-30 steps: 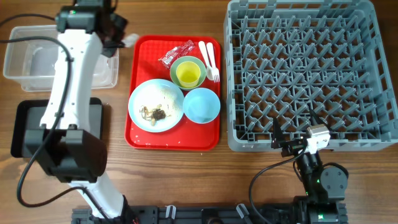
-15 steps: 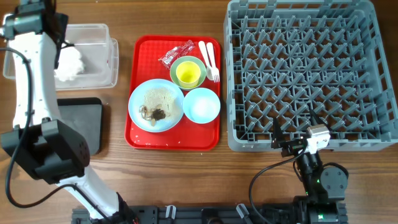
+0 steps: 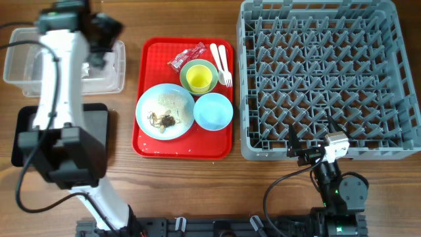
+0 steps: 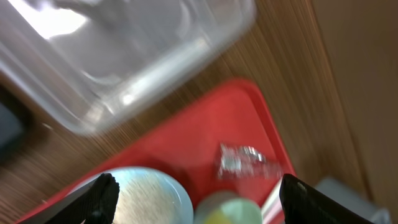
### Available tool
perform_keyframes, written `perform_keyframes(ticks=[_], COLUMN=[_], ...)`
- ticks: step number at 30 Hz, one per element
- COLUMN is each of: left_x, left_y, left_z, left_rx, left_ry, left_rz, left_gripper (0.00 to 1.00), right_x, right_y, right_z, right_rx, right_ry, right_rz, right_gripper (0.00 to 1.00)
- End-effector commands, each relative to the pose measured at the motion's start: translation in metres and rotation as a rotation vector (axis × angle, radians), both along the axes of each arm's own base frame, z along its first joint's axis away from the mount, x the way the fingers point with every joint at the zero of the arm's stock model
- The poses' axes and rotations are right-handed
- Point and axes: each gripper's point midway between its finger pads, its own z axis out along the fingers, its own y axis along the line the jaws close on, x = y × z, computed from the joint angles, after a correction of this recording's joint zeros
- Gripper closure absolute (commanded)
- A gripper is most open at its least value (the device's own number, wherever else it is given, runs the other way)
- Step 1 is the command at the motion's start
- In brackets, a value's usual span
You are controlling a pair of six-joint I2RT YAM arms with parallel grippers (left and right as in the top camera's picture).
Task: Sort waste into correct bins and load items into the dishwasher rack
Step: 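Lower the left gripper onto the red snack wrapper and grasp it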
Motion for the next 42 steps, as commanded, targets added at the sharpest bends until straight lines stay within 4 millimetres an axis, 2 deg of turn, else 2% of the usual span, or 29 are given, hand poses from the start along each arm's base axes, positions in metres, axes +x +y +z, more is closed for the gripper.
perform_keyframes(ticks=[1,3,6,12,15,18,22,28,31,42], left_x=[-0.002,-0.004,-0.001,0.029,0.038,0.042,0.043,0.044,0.042,0.043], left_y=[-0.044,-0.063,-0.081,-0.102,-0.115,-0.135,-0.146,-0.164,-0.165,-0.146], left_z=[-0.016,-0.029,-0.049,-0.091,-0.111,-0.130,-0.153,-0.174,-0.182,-0.192], left_rx=[-0.005,-0.004,-0.017,-0.038,-0.076,-0.143,-0.139,-0.132,-0.099,0.032], left_ry=[0.035,0.059,0.075,0.040,0.042,0.058,0.077,0.084,0.092,0.091], left_rz=[-0.048,-0.051,-0.044,-0.064,-0.088,-0.127,-0.147,-0.178,-0.177,-0.138], left_gripper=[0.15,0.15,0.14,0.14,0.15,0.15,0.15,0.16,0.21,0.20], right_x=[0.000,0.000,0.000,0.000,0.000,0.000,0.000,0.000,0.000,0.000], right_y=[-0.003,-0.003,-0.003,-0.003,-0.003,-0.003,-0.003,-0.003,-0.003,-0.003], right_z=[0.001,0.001,0.001,0.001,0.001,0.001,0.001,0.001,0.001,0.001], right_rx=[0.004,0.004,0.004,0.004,0.004,0.004,0.004,0.004,0.004,0.004], right_ry=[-0.005,-0.005,-0.005,-0.005,-0.005,-0.005,-0.005,-0.005,-0.005,-0.005], right_rz=[-0.013,-0.013,-0.013,-0.013,-0.013,-0.013,-0.013,-0.013,-0.013,-0.013], right_gripper=[0.00,0.00,0.00,0.00,0.00,0.00,0.00,0.00,0.00,0.00])
